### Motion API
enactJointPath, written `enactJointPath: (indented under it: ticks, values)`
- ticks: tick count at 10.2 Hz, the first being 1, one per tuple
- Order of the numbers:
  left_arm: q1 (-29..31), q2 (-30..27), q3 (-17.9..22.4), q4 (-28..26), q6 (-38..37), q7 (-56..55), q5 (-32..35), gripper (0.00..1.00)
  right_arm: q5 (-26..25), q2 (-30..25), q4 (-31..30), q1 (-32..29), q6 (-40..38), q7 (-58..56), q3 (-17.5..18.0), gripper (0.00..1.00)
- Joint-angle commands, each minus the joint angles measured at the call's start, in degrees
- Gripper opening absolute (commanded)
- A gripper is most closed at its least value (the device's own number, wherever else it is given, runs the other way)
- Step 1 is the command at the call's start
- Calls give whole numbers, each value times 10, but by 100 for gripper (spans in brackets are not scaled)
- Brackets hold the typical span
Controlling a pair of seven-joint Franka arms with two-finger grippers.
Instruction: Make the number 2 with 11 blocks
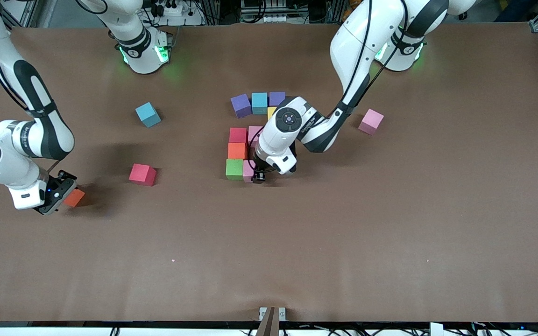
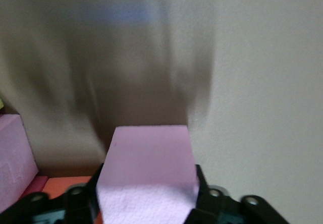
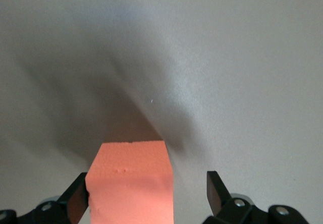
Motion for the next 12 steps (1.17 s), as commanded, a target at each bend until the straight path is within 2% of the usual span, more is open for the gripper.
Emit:
enactJointPath:
  ticks: [1,3,4,5,7,9,10,12]
  values:
    - [-5,-4,3,3,-14,-8,-15,100,-12,11,-2,-16,5,-8,8,100]
    - [4,-35,3,4,-73,-9,-16,100,-10,17,-10,-21,13,-7,8,97]
    - [12,-52,3,4,-96,-12,-17,100,-10,19,-14,-22,17,-8,8,77]
    - [17,-68,6,4,-119,-11,-15,100,-10,17,-14,-21,17,-8,8,64]
    - [46,-96,6,-3,-163,-3,-9,100,-10,-16,-14,-11,1,-6,12,50]
    - [79,-130,5,-37,-185,34,-9,100,-3,-63,-9,42,-57,4,19,44]
    - [99,-143,6,-64,-186,62,-9,100,-1,-82,-9,73,-59,40,41,44]
    - [140,-163,5,-121,-185,129,-9,100,-1,-109,-4,196,-81,167,45,43]
